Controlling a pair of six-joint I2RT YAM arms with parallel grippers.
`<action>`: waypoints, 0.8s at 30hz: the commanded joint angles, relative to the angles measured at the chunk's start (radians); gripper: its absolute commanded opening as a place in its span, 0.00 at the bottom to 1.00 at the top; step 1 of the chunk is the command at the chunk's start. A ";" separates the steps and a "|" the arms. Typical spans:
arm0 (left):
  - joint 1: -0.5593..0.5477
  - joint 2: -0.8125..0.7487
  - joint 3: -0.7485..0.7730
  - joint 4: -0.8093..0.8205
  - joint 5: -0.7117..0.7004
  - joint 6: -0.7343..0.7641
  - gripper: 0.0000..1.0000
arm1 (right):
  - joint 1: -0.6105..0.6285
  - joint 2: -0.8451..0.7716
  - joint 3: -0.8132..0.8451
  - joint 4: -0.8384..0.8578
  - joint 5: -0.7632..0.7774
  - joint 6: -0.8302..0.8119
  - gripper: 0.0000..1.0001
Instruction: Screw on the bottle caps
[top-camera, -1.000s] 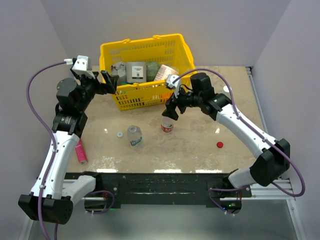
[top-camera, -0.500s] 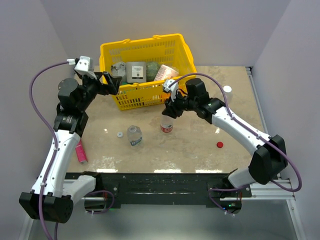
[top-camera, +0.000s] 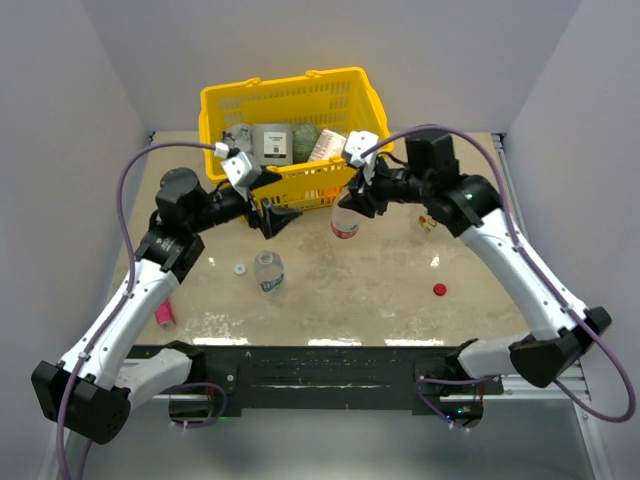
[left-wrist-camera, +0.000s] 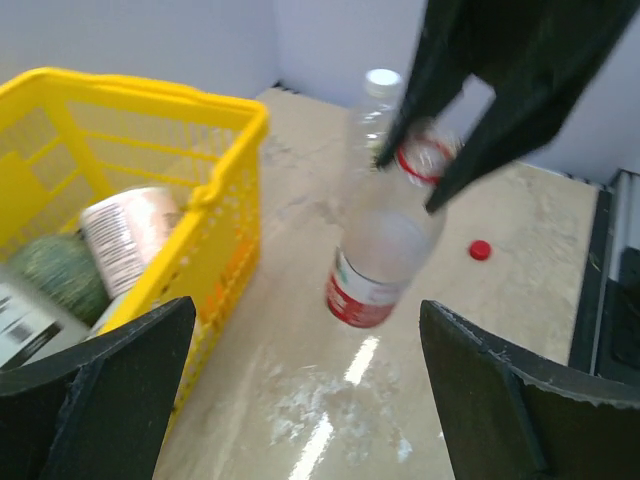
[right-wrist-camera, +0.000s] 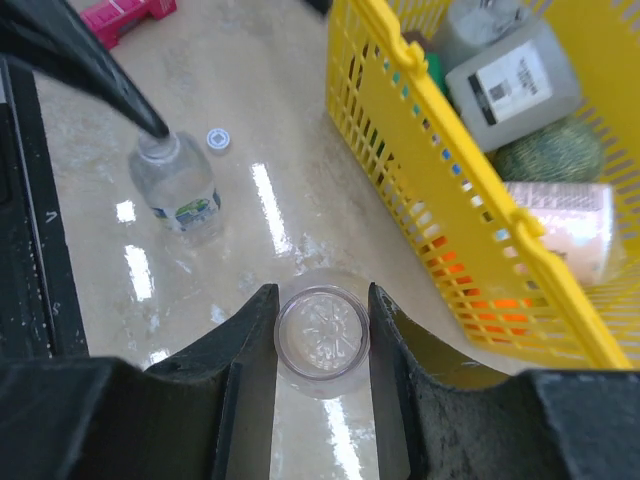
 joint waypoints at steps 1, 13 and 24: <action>-0.096 -0.028 -0.103 0.148 0.067 0.034 1.00 | -0.001 -0.070 0.159 -0.247 -0.050 -0.095 0.02; -0.328 0.136 -0.255 0.506 -0.043 0.002 1.00 | -0.001 -0.015 0.398 -0.496 -0.199 -0.066 0.01; -0.413 0.259 -0.289 0.690 0.012 -0.049 1.00 | -0.001 0.030 0.458 -0.440 -0.269 0.017 0.01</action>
